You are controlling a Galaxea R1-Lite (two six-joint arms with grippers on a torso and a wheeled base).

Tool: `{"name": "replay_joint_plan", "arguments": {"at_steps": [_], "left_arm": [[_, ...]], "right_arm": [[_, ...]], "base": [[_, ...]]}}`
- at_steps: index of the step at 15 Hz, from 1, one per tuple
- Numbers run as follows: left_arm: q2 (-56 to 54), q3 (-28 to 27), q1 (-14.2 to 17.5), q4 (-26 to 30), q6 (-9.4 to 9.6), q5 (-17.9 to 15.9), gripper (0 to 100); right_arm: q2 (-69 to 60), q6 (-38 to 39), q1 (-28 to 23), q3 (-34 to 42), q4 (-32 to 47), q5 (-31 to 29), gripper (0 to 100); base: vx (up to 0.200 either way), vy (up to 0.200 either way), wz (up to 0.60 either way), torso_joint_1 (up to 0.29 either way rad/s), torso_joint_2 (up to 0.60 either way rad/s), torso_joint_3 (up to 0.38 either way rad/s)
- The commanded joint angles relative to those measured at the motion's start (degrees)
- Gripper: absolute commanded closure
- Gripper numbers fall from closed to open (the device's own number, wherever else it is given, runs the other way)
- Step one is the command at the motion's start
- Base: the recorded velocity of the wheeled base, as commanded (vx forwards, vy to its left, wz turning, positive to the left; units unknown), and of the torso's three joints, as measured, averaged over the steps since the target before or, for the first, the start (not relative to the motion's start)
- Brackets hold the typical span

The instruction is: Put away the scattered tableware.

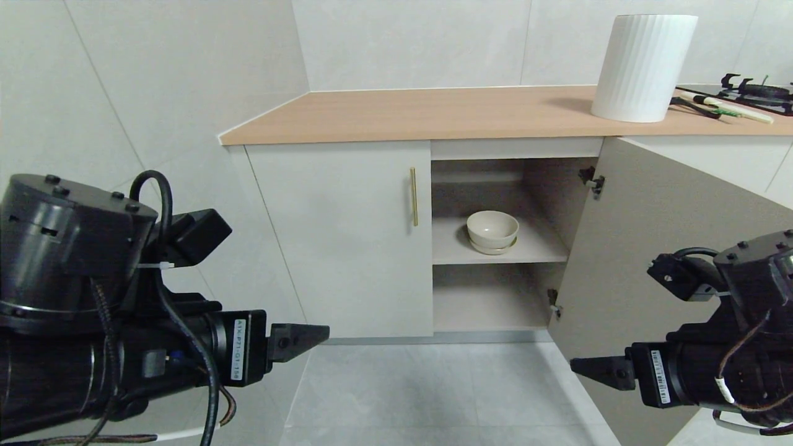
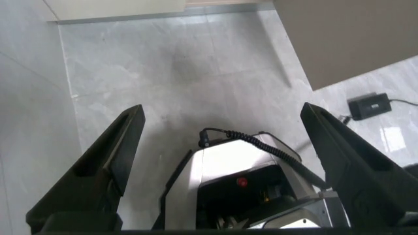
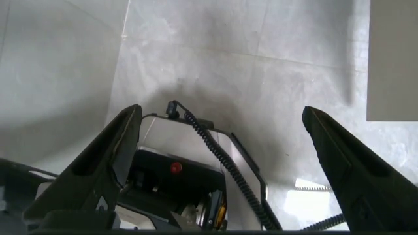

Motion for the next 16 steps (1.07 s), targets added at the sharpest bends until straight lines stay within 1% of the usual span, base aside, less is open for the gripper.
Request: {"name": "replay_joint_plan", "arguments": {"at_steps": [1,3,6,7,8,9,10,12,16], "left_arm": [[0.1,0.1,0.0,0.0,-0.03,0.0,0],[0.1,0.1,0.0,0.0,-0.03,0.0,0],[0.1,0.1,0.0,0.0,-0.03,0.2,0],[0.1,0.2,0.0,0.0,0.50,0.3,0],[0.1,0.3,0.0,0.0,0.85,0.3,0],[0.0,0.7,0.0,0.0,1.90,0.4,0],[0.0,0.7,0.0,0.0,2.25,0.4,0],[0.0,0.9,0.0,0.0,2.25,0.4,0],[0.0,0.9,0.0,0.0,2.25,0.4,0]], "right_arm": [[-0.3,0.0,0.0,0.0,0.0,-0.1,0],[-0.7,-0.1,0.0,-0.2,1.8,-0.1,0],[-1.3,-1.7,0.0,-0.1,1.9,-0.1,0],[-1.7,-2.2,0.0,-0.3,4.1,-0.1,0],[-1.8,-2.4,0.0,-0.3,4.6,-0.2,0],[-2.1,-2.9,0.0,-0.3,5.5,-0.3,0],[-2.4,-3.4,0.0,-0.5,6.4,-0.3,0],[-3.8,-5.4,0.0,-1.5,11.7,-0.3,0],[-6.3,-6.8,-0.1,-5.6,23.4,-0.4,0]], "base": [[0.000,0.000,0.00,0.000,0.00,0.000],[0.000,0.000,0.00,0.000,0.00,0.000],[0.000,0.000,0.00,0.000,0.00,0.000],[0.000,0.000,0.00,0.000,0.00,0.000],[0.000,-0.200,0.00,0.007,0.00,0.012],[0.000,-0.200,0.00,-0.002,0.00,0.007],[0.000,-0.200,0.00,-0.002,0.00,0.007],[0.000,-0.200,0.00,0.010,0.01,0.000],[0.000,-0.200,0.00,0.001,0.00,0.005]]}}
